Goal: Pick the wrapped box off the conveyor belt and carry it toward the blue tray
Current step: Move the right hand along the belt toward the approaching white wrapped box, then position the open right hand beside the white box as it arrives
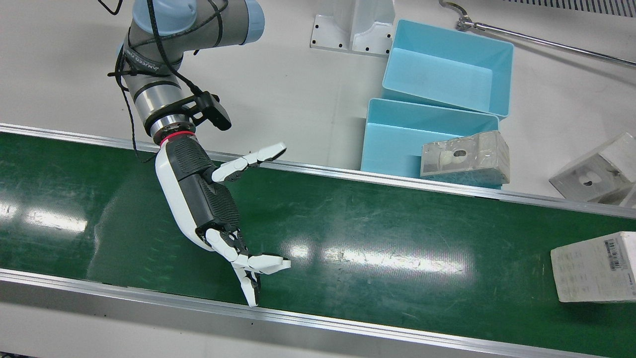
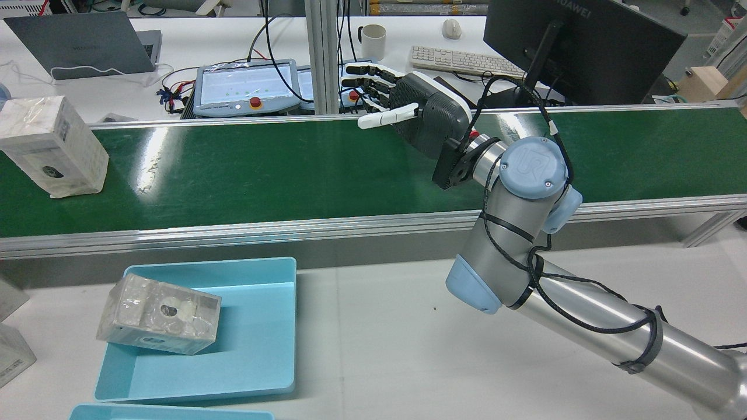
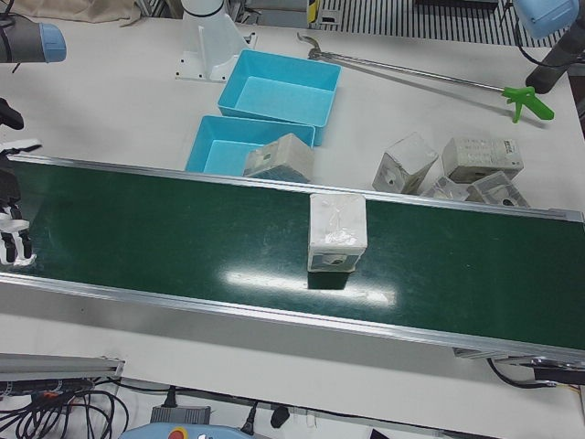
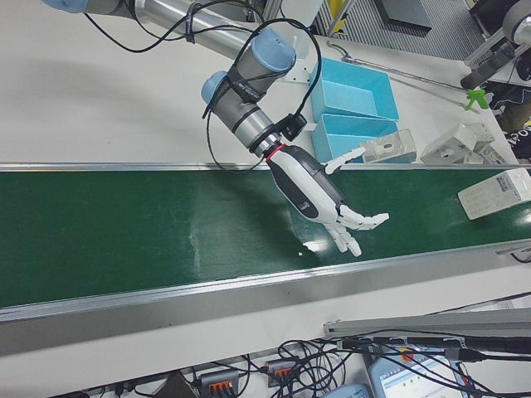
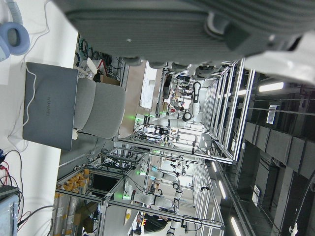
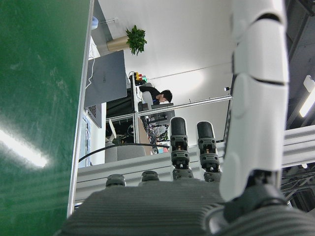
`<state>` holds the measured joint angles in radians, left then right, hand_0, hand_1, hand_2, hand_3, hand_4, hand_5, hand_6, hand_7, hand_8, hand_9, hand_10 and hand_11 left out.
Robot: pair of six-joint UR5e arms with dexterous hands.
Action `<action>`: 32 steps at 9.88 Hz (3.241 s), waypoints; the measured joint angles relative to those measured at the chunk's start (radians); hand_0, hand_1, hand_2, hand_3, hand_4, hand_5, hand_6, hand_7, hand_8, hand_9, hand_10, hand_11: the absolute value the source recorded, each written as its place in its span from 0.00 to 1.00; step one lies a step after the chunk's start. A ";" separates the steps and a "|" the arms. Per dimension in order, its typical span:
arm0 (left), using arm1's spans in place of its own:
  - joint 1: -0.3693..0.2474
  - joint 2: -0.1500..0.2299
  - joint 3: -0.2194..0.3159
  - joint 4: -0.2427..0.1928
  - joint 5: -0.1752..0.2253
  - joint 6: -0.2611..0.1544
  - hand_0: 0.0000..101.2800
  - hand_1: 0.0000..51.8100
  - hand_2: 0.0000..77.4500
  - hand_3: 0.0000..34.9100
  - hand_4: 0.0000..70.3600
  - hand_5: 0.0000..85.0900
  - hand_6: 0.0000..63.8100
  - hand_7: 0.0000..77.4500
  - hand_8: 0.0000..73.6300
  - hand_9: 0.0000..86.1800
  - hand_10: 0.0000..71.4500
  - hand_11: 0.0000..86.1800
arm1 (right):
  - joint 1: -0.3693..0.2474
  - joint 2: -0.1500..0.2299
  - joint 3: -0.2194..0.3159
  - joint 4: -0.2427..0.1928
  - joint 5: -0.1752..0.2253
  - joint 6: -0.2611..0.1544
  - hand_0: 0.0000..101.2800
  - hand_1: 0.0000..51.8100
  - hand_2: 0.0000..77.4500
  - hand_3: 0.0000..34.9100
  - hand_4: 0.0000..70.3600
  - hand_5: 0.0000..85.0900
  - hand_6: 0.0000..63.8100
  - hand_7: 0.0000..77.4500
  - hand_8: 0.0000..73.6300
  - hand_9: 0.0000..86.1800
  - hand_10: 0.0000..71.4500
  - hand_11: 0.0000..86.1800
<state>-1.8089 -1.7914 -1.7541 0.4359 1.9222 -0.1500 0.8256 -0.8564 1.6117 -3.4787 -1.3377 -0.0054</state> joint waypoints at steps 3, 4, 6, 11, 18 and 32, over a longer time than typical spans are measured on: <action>0.000 0.000 0.000 0.000 0.000 0.000 0.00 0.00 0.01 0.00 0.00 0.01 0.00 0.01 0.01 0.00 0.01 0.00 | 0.000 0.019 -0.014 0.002 0.005 0.002 0.63 0.60 0.35 0.22 0.25 0.31 0.15 0.34 0.00 0.06 0.00 0.02; 0.000 0.000 0.000 0.000 0.000 0.000 0.00 0.00 0.01 0.00 0.00 0.01 0.00 0.01 0.01 0.00 0.01 0.00 | -0.001 0.029 -0.017 0.001 0.005 0.002 0.63 0.60 0.35 0.22 0.25 0.31 0.15 0.34 0.00 0.06 0.00 0.02; 0.000 0.000 0.000 0.000 0.000 0.000 0.00 0.00 0.01 0.00 0.00 0.01 0.00 0.01 0.01 0.00 0.01 0.00 | -0.002 0.054 -0.024 -0.003 0.005 -0.001 0.56 0.43 0.28 0.26 0.27 0.31 0.15 0.35 0.00 0.07 0.00 0.02; 0.000 0.000 0.000 0.000 0.000 0.000 0.00 0.00 0.01 0.00 0.00 0.01 0.00 0.01 0.01 0.00 0.01 0.01 | 0.015 0.064 -0.015 -0.083 -0.036 -0.075 0.55 0.43 0.23 0.43 0.27 0.31 0.15 0.37 0.00 0.04 0.00 0.02; 0.000 0.000 0.000 0.000 0.000 0.000 0.00 0.00 0.01 0.00 0.00 0.01 0.00 0.01 0.01 0.00 0.01 0.00 | 0.068 0.019 0.010 -0.040 -0.048 -0.073 0.51 0.41 0.23 0.18 0.27 0.31 0.18 0.42 0.01 0.07 0.00 0.02; 0.000 0.000 0.000 0.000 0.000 0.000 0.00 0.00 0.01 0.00 0.00 0.01 0.00 0.01 0.01 0.00 0.01 0.00 | 0.041 -0.006 -0.006 -0.012 -0.038 -0.080 0.48 0.28 0.16 0.35 0.23 0.29 0.14 0.34 0.01 0.04 0.00 0.02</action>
<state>-1.8090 -1.7914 -1.7541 0.4360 1.9223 -0.1500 0.8663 -0.8628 1.6058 -3.4909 -1.3760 -0.0857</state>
